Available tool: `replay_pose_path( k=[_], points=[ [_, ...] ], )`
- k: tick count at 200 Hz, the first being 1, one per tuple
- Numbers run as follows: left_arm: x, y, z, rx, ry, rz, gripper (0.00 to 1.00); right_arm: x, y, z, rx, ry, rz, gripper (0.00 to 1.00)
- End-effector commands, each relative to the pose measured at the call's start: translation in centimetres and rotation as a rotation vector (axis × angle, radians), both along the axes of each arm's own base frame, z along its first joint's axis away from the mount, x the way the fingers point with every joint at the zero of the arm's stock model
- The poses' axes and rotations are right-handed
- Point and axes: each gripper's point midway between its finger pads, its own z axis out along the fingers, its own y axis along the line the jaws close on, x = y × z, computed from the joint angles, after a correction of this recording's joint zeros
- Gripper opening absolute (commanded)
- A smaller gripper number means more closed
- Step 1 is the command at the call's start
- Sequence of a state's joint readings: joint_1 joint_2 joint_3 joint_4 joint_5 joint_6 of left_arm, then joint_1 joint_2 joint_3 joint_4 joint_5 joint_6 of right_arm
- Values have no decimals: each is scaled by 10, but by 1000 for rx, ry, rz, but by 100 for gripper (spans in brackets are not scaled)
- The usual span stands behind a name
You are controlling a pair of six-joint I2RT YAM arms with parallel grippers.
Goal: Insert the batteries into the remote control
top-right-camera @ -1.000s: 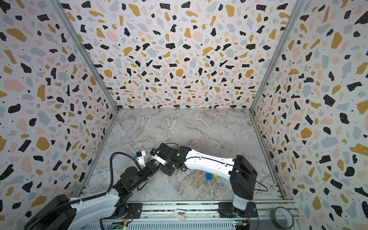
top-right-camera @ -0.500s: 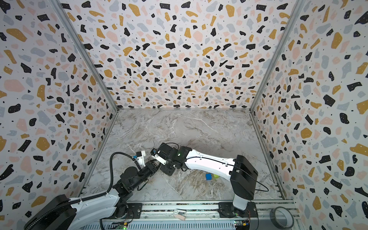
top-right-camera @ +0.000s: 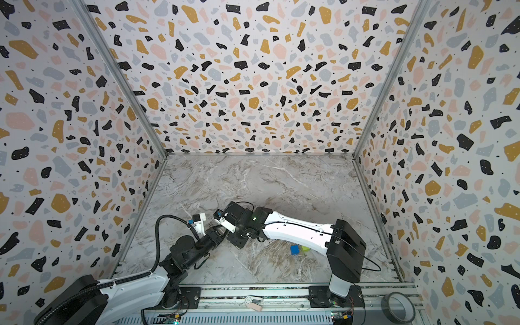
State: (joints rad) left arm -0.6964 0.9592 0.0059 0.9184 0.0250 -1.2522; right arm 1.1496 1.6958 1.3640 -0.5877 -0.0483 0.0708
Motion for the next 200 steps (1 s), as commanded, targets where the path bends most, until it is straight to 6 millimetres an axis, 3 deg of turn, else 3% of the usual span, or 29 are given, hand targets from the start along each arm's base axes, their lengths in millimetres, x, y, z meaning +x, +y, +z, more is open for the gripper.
replay_pose_path(
  k=[1, 41, 134, 172, 200],
  points=[
    [-9, 9, 21, -115, -92, 10, 0, -37, 19, 17, 108, 97, 114, 18],
    [-9, 10, 20, -112, -89, 13, 0, -38, 18, 17, 115, 102, 113, 8],
    [-9, 10, 22, -117, -94, 14, 0, -38, 17, 17, 123, 114, 114, 0],
    [-8, 9, 22, -111, -95, 12, 0, -41, 17, 17, 128, 124, 121, 0],
    [-8, 9, 22, -111, -93, 14, 0, -41, 17, 18, 132, 122, 120, 11]
  ],
)
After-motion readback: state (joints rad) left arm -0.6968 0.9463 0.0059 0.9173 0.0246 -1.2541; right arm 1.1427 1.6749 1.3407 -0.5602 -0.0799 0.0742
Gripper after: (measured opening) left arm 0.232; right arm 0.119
